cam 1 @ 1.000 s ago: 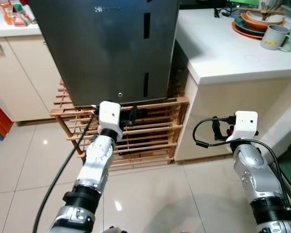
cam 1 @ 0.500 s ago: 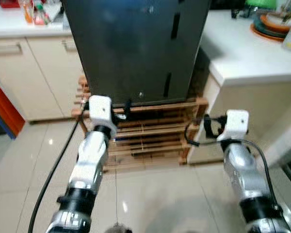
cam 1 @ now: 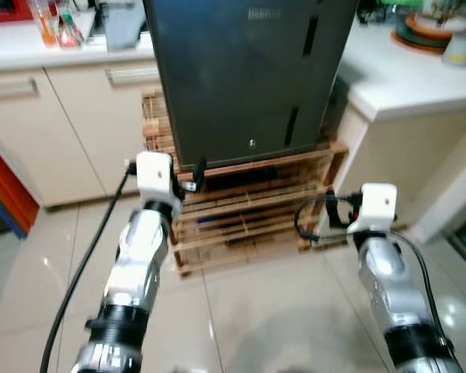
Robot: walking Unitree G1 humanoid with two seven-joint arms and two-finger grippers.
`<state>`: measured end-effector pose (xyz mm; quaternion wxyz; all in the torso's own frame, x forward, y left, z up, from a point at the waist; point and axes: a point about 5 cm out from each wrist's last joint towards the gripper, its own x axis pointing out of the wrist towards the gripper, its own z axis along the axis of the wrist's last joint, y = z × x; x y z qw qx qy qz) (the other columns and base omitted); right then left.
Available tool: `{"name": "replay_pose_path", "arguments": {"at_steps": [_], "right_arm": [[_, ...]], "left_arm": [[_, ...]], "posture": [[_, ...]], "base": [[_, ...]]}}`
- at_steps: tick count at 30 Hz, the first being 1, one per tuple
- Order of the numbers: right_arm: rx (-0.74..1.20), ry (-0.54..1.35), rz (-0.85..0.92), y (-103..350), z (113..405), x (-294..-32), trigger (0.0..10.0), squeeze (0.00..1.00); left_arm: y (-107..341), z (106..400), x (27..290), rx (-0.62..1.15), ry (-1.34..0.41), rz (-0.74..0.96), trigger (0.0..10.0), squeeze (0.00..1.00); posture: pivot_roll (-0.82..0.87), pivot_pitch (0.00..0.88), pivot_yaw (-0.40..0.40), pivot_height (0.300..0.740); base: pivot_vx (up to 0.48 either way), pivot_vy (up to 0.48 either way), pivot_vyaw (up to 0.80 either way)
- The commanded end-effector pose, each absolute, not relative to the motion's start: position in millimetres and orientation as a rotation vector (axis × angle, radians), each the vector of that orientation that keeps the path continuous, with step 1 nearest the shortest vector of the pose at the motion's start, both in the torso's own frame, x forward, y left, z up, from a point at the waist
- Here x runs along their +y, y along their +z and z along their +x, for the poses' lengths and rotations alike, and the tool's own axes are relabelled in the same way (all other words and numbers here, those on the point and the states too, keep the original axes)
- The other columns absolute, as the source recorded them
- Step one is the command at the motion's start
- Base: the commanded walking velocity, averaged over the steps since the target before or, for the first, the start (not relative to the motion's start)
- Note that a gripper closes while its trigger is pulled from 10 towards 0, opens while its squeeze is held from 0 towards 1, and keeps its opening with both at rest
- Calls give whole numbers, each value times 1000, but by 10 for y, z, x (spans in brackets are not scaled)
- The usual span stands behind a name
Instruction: Restocking fridge
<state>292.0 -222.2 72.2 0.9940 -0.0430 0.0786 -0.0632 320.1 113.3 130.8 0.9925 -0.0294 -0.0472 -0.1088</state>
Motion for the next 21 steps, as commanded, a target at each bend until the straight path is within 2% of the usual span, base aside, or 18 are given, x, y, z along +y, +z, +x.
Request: {"name": "replay_pose_path", "arguments": {"at_steps": [1,21], "right_arm": [[139,-111,-82,758,2922,-2184,10000,0],[106,-57,-111,790,2853,-2106,10000,0]], "left_arm": [[1332,3234,1202,-96,-212,-44,10000,0],[1311,3250,1282,-104,-207,37,10000,0]], "posture": [[-128,0,17,740],[-95,0,-6,740]], "base": [[0,480,-750],[0,478,-750]]}}
